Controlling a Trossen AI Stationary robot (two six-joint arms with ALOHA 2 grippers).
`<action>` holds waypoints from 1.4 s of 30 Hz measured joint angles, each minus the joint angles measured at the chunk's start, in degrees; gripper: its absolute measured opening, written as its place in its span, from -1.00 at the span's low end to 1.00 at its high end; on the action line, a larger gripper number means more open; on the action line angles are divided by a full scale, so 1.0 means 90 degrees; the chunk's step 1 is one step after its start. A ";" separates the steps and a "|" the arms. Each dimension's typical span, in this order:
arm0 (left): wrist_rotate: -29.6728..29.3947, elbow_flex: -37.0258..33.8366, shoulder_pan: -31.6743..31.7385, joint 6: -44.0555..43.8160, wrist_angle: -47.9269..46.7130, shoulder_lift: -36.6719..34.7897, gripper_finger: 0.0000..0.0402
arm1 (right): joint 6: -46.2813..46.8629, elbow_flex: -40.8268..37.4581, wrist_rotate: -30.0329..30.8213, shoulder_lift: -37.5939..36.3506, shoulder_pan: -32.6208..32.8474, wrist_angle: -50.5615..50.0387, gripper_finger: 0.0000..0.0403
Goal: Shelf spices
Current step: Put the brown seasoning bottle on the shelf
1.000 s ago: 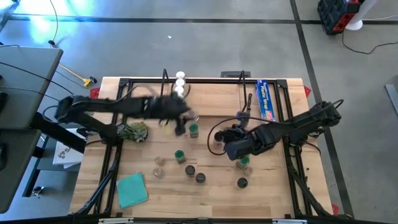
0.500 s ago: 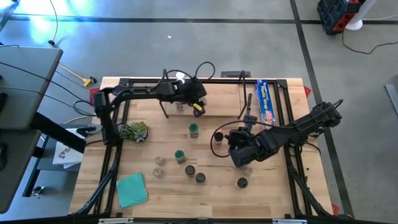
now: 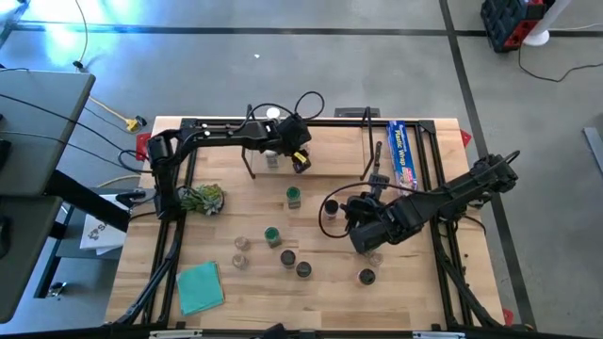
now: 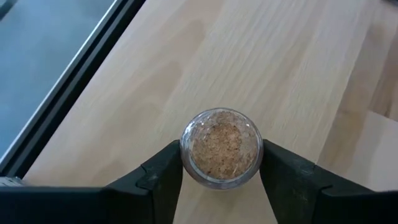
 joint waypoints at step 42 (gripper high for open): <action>-0.2566 -0.1720 -0.2163 -0.0723 -0.2095 -0.5609 0.25 | -0.4091 -0.0739 -0.4743 0.1218 -0.4453 0.6670 -0.98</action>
